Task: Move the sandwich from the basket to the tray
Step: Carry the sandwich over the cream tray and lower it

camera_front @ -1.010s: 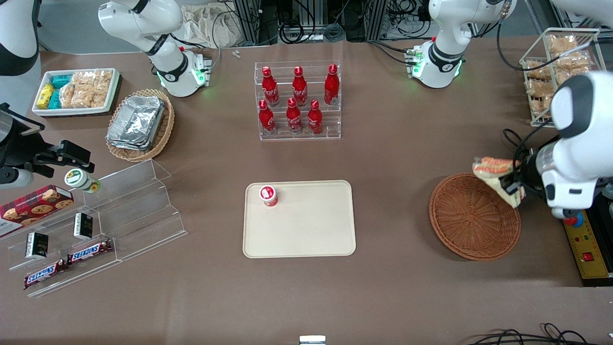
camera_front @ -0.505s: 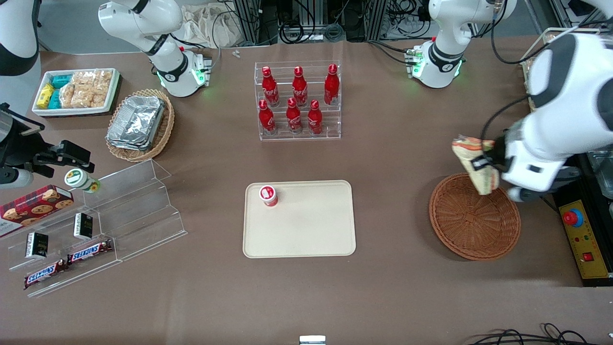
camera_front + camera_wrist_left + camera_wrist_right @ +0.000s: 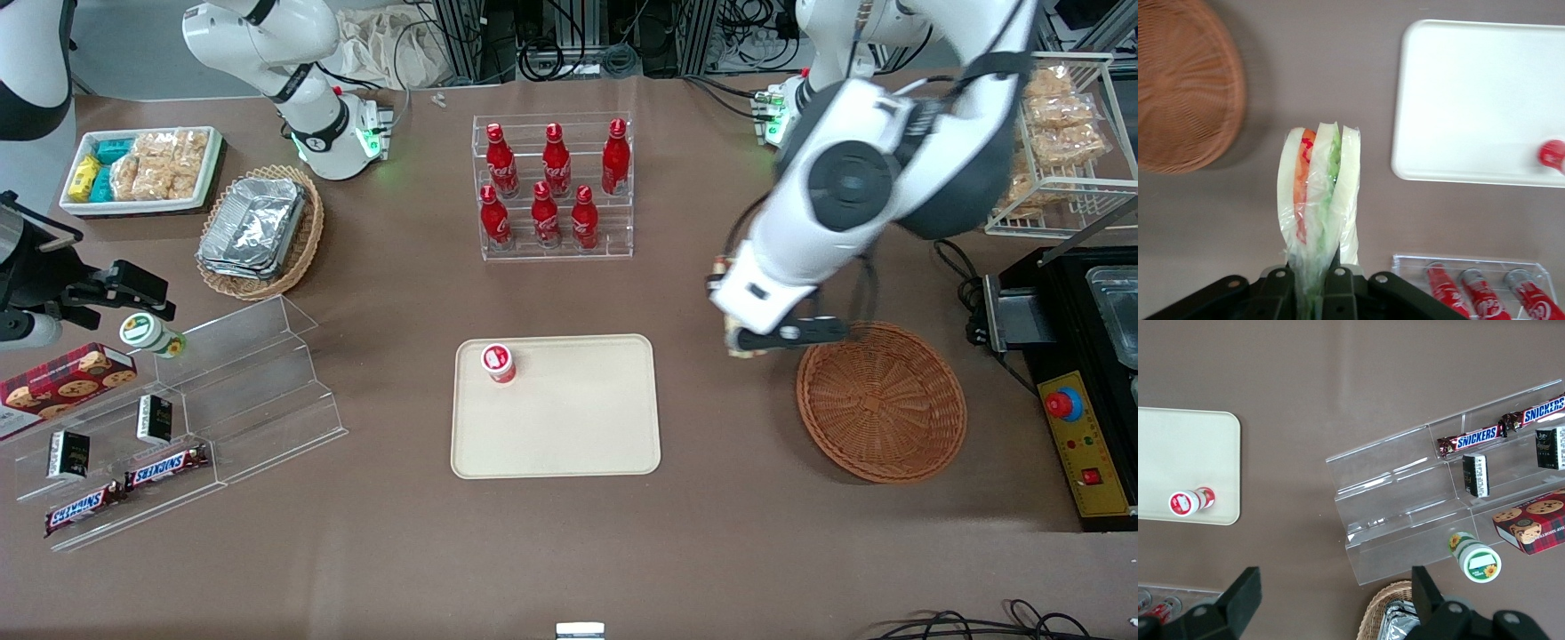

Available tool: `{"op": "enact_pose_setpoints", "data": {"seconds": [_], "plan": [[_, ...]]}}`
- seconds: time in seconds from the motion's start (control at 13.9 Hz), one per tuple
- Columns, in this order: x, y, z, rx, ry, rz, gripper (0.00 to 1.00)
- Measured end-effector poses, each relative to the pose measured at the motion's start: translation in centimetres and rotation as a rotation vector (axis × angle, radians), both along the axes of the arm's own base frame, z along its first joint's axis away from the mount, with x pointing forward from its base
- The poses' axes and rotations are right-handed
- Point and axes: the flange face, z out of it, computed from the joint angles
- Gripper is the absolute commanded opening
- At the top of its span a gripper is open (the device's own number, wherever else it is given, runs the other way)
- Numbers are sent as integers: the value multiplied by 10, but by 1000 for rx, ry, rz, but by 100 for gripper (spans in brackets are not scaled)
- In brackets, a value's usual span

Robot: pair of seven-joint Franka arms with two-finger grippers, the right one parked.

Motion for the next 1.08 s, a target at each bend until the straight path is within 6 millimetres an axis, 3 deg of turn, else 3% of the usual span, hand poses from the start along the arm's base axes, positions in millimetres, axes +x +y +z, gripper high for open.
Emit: {"op": "enact_pose_setpoints", "data": {"seconds": [0.22, 0.43, 0.72, 0.94, 1.01, 1.08], "plan": [[3, -47, -39, -31, -63, -67, 14], [9, -93, -111, -29, -125, -111, 14], [25, -104, -198, -72, -145, -116, 14], [28, -106, -242, -75, -146, -129, 20], [28, -106, -251, -77, -142, -129, 40], [29, -107, -256, -78, -140, -129, 76]]}}
